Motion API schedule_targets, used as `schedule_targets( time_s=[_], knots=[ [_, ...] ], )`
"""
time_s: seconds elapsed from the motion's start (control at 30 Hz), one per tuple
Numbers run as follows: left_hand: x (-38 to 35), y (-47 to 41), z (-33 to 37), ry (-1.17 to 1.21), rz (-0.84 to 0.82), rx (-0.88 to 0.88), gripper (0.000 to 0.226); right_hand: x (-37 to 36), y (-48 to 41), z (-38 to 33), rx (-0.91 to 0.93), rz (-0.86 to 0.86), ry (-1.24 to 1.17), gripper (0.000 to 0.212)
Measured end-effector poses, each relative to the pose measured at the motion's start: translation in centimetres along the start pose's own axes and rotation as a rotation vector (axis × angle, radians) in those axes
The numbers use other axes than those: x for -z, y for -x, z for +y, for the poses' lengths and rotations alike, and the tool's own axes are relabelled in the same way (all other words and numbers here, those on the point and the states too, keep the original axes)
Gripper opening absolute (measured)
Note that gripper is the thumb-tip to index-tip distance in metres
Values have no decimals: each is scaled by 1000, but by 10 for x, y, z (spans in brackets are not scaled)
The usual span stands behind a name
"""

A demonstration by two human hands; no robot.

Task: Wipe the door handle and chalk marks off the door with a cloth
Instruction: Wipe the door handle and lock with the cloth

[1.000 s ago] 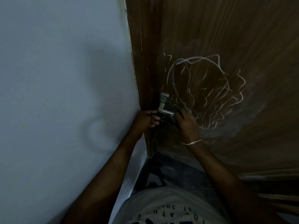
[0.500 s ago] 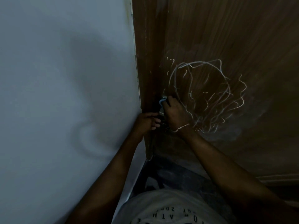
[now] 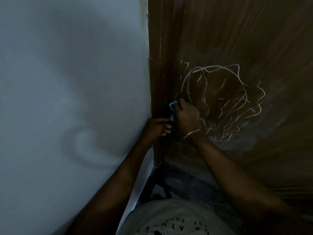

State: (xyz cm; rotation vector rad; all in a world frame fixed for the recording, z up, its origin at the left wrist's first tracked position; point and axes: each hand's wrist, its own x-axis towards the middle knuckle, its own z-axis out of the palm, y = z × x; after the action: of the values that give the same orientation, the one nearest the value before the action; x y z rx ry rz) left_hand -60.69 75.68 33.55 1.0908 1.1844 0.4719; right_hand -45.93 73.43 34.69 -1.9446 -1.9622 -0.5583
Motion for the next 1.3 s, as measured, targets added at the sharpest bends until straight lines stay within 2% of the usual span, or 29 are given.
schedule_targets(
  time_s=[0.17, 0.33, 0.5, 0.67, 0.8, 0.93, 1.0, 1.13, 1.3],
  knots=[
    [1, -2, 1, 2, -6, 7, 36, 0, 13, -3, -27, -102, -2, 23],
    [0, 0, -1, 9, -6, -3, 40, 4, 4, 2, -87, -11, -80, 23],
    [1, 0, -1, -3, -13, -4, 41, -1, 12, -5, -58, -219, -121, 30],
    [1, -1, -3, -16, -7, 3, 41, 8, 0, -4, -114, -146, -123, 28],
    [3, 2, -3, -29, -10, 6, 41, 9, 2, -12, -92, -214, -142, 30],
    [1, 2, -3, -42, 3, 9, 42, 12, 17, 6, -144, -53, -171, 24],
    [0, 1, -3, -35, 9, 7, 42, 11, 9, 6, -121, -11, -180, 26],
    [-1, 2, -3, -32, -1, 9, 42, 9, 0, -5, -34, -70, -190, 30],
    [-1, 4, -4, -18, 3, 4, 45, 6, 19, 8, -209, -19, -298, 30]
  ],
)
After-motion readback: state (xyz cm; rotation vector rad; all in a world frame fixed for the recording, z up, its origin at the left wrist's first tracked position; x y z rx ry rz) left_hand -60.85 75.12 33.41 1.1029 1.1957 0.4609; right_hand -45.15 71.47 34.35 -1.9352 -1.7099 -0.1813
